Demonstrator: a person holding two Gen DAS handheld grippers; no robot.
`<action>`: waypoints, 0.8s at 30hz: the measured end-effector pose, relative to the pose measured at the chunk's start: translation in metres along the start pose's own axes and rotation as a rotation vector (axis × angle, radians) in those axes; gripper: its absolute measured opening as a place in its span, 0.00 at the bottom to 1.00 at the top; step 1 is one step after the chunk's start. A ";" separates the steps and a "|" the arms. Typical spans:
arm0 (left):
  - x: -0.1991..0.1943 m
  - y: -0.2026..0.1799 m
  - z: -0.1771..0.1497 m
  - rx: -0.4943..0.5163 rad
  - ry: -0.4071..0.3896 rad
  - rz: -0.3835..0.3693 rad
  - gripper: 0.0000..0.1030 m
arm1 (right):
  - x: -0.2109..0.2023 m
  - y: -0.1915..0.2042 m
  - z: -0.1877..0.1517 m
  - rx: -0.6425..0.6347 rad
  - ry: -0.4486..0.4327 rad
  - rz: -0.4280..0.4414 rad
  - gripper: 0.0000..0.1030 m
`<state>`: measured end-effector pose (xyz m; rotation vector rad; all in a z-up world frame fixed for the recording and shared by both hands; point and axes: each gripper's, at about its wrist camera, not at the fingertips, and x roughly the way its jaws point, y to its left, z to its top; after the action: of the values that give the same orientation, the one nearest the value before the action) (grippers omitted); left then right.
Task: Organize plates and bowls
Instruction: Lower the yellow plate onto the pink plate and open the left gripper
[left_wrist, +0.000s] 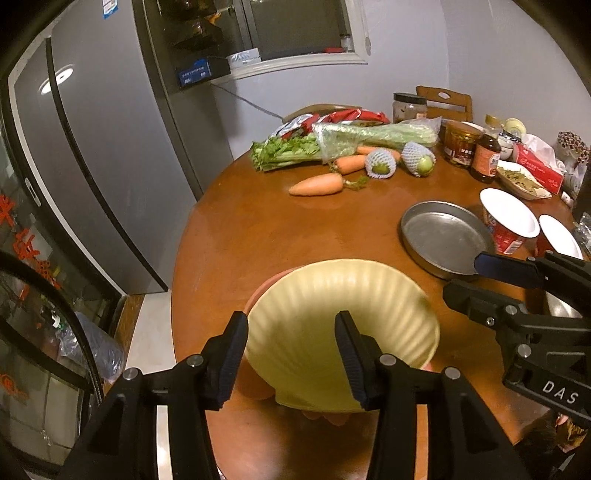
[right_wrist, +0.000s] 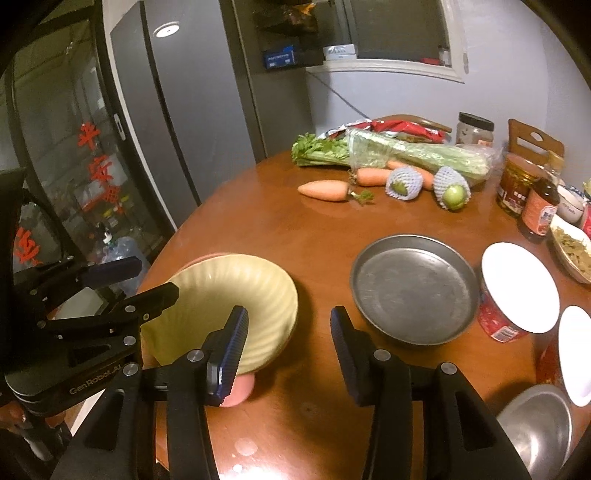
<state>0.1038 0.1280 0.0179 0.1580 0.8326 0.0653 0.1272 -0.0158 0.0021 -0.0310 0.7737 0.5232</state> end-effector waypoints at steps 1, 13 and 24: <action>-0.003 -0.002 0.001 0.002 -0.005 0.000 0.48 | -0.004 -0.002 0.000 0.003 -0.005 -0.004 0.48; -0.034 -0.037 0.015 0.048 -0.063 -0.033 0.49 | -0.043 -0.030 -0.013 0.070 -0.053 -0.045 0.53; -0.021 -0.083 0.046 0.117 -0.052 -0.103 0.49 | -0.065 -0.076 -0.027 0.182 -0.053 -0.100 0.54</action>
<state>0.1233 0.0388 0.0500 0.2262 0.7916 -0.0842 0.1061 -0.1165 0.0142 0.1123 0.7608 0.3563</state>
